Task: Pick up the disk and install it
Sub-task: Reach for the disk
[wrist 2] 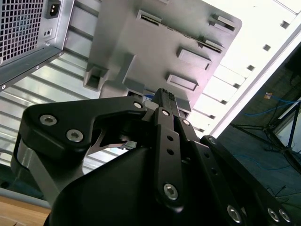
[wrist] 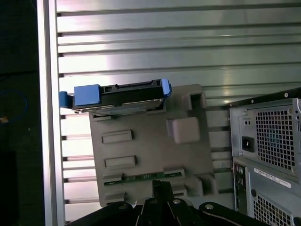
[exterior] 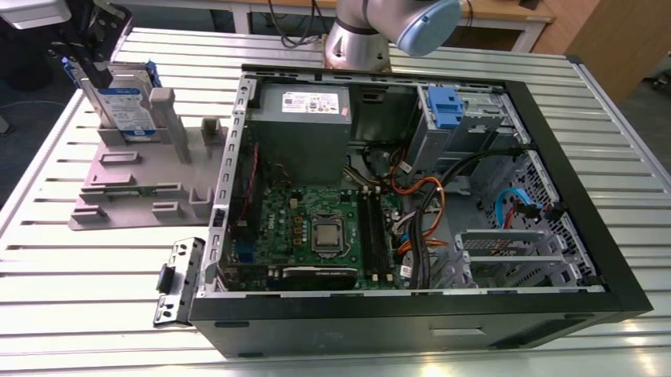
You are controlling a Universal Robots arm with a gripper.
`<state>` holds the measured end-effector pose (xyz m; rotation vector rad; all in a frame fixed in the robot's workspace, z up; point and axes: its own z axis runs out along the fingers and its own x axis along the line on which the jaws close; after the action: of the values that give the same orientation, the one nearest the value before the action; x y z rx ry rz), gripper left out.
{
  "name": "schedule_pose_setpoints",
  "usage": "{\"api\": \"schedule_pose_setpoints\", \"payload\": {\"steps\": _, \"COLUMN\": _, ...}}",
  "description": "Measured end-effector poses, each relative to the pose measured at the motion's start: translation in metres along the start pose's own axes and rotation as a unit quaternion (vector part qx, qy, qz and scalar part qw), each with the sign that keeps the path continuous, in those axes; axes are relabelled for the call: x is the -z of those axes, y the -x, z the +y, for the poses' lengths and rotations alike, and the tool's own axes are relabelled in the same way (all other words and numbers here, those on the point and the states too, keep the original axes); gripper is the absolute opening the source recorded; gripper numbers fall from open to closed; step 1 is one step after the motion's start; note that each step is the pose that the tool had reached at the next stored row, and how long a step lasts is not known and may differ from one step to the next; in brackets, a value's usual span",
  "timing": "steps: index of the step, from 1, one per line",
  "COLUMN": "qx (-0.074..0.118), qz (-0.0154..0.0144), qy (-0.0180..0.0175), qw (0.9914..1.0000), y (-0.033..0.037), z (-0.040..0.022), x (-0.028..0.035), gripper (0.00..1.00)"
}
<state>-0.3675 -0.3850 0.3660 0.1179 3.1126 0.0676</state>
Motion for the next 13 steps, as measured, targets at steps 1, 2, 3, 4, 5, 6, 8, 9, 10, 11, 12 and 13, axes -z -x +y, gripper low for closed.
{"api": "schedule_pose_setpoints", "payload": {"steps": 1, "qx": 0.0, "qz": 0.0, "qy": 0.0, "qw": 1.0, "y": -0.0003, "z": 0.0001, "x": -0.0002, "gripper": 0.1}}
{"api": "schedule_pose_setpoints", "payload": {"steps": 2, "qx": 0.0, "qz": 0.0, "qy": 0.0, "qw": 1.0, "y": -0.0005, "z": 0.0002, "x": -0.0004, "gripper": 0.1}}
{"api": "schedule_pose_setpoints", "payload": {"steps": 3, "qx": 0.0, "qz": 0.0, "qy": 0.0, "qw": 1.0, "y": -0.0007, "z": 0.0003, "x": -0.0005, "gripper": 0.1}}
{"api": "schedule_pose_setpoints", "payload": {"steps": 4, "qx": 0.0, "qz": 0.0, "qy": 0.0, "qw": 1.0, "y": -0.0008, "z": 0.0005, "x": -0.0006, "gripper": 0.1}}
{"api": "schedule_pose_setpoints", "payload": {"steps": 5, "qx": 0.0, "qz": 0.0, "qy": 0.0, "qw": 1.0, "y": -0.001, "z": 0.0006, "x": -0.0008, "gripper": 0.1}}
{"api": "schedule_pose_setpoints", "payload": {"steps": 6, "qx": 0.0, "qz": 0.0, "qy": 0.0, "qw": 1.0, "y": -0.0012, "z": 0.0007, "x": -0.001, "gripper": 0.1}}
{"api": "schedule_pose_setpoints", "payload": {"steps": 8, "qx": 0.0, "qz": 0.0, "qy": 0.0, "qw": 1.0, "y": -0.0016, "z": 0.0009, "x": -0.0013, "gripper": 0.1}}
{"api": "schedule_pose_setpoints", "payload": {"steps": 9, "qx": 0.0, "qz": 0.0, "qy": 0.0, "qw": 1.0, "y": -0.0017, "z": 0.001, "x": -0.0014, "gripper": 0.1}}
{"api": "schedule_pose_setpoints", "payload": {"steps": 10, "qx": 0.0, "qz": 0.0, "qy": 0.0, "qw": 1.0, "y": -0.0019, "z": 0.0011, "x": -0.0016, "gripper": 0.1}}
{"api": "schedule_pose_setpoints", "payload": {"steps": 11, "qx": 0.0, "qz": 0.0, "qy": 0.0, "qw": 1.0, "y": -0.002, "z": 0.0012, "x": -0.0017, "gripper": 0.1}}
{"api": "schedule_pose_setpoints", "payload": {"steps": 12, "qx": 0.0, "qz": 0.0, "qy": 0.0, "qw": 1.0, "y": -0.0022, "z": 0.0014, "x": -0.0019, "gripper": 0.1}}
{"api": "schedule_pose_setpoints", "payload": {"steps": 13, "qx": 0.0, "qz": 0.0, "qy": 0.0, "qw": 1.0, "y": -0.0023, "z": 0.0015, "x": -0.0021, "gripper": 0.1}}
